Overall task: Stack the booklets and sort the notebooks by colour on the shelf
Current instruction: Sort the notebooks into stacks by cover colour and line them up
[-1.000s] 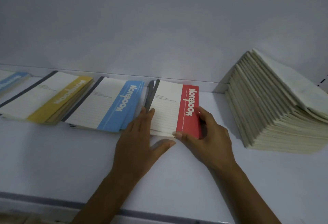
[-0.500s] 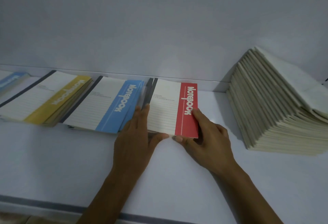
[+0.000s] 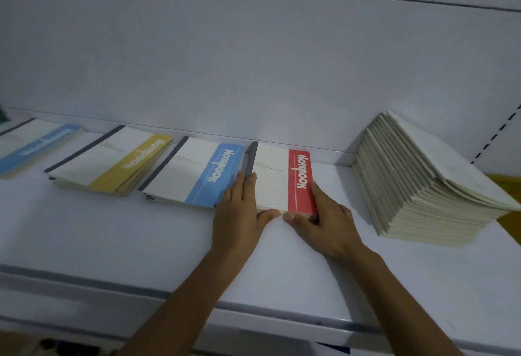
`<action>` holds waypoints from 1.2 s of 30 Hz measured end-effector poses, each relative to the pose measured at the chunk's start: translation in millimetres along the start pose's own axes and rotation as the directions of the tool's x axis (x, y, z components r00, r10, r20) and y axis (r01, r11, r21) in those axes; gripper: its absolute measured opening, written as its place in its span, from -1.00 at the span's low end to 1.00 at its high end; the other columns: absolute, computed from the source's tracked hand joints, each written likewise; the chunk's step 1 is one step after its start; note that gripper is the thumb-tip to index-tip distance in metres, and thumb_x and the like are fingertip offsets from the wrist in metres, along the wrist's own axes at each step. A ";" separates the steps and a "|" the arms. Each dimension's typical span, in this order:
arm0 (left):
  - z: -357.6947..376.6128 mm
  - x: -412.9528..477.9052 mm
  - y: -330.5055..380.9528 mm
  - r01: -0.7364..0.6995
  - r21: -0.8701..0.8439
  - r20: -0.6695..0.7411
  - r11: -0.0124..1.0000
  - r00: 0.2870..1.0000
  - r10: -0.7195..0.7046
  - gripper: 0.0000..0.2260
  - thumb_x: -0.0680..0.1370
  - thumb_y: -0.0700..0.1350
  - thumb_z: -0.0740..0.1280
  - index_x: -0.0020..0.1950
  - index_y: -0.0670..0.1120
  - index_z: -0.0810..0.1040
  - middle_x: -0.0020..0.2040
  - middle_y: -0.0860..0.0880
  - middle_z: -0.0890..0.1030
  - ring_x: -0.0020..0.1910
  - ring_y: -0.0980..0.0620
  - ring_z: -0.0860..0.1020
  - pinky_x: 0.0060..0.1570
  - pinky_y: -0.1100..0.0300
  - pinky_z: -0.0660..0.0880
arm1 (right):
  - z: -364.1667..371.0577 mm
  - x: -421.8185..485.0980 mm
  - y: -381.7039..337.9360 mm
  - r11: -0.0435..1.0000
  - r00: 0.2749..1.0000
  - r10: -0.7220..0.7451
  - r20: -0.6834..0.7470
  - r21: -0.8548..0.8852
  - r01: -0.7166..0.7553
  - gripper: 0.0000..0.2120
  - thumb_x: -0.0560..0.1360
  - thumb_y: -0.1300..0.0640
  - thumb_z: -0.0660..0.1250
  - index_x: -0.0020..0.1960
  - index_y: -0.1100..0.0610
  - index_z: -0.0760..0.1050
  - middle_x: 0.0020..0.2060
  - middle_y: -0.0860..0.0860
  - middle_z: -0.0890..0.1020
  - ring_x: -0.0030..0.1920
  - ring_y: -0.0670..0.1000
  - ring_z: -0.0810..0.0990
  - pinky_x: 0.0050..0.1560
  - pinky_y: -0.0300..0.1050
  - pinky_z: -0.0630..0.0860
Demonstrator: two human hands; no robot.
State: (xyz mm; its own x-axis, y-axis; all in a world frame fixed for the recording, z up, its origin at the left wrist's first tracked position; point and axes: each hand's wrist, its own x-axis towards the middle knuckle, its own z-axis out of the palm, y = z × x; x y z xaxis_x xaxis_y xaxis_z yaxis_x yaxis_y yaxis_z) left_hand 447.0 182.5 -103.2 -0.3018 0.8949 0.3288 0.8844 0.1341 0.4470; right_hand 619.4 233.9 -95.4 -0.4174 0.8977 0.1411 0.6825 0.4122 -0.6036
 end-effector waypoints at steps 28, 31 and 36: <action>-303.5 -78.0 -416.1 0.037 0.121 -0.118 0.992 0.993 -0.023 -0.52 0.59 0.04 0.23 0.48 -0.04 0.25 0.40 0.01 0.41 0.36 0.03 0.34 0.26 0.16 0.34 | 298.0 10.4 -413.6 0.960 0.960 -0.278 -0.011 0.010 0.278 -0.53 0.56 -0.13 0.20 0.43 -0.04 0.26 0.28 -0.05 0.52 0.26 -0.01 0.46 0.21 -0.10 0.40; -294.2 -57.3 -435.1 0.056 0.081 -0.102 0.995 0.994 -0.047 -0.51 0.59 0.05 0.22 0.49 -0.01 0.21 0.46 0.03 0.30 0.43 0.07 0.23 0.31 0.18 0.29 | 316.0 48.5 -427.9 0.964 0.965 -0.263 -0.007 -0.056 0.262 -0.56 0.59 -0.06 0.18 0.43 0.02 0.26 0.30 0.02 0.50 0.24 0.05 0.46 0.17 -0.05 0.44; -278.1 -14.4 -470.2 0.066 0.057 -0.098 0.996 0.993 -0.060 -0.49 0.58 0.07 0.22 0.49 0.00 0.19 0.55 0.03 0.09 0.51 0.06 0.05 0.40 0.12 0.17 | 341.7 139.1 -455.7 0.991 0.988 -0.129 -0.086 0.036 0.132 -0.46 0.57 -0.06 0.23 0.45 0.18 0.23 0.34 0.17 0.42 0.30 0.17 0.39 0.25 0.03 0.37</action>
State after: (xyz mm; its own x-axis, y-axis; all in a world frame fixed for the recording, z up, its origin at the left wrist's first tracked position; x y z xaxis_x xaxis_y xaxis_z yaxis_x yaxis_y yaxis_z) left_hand -63.5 -11.9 -86.8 -0.3876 0.8391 0.3816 0.8817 0.2166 0.4192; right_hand 45.3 117.8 -68.7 -0.4486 0.8472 0.2847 0.5991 0.5214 -0.6077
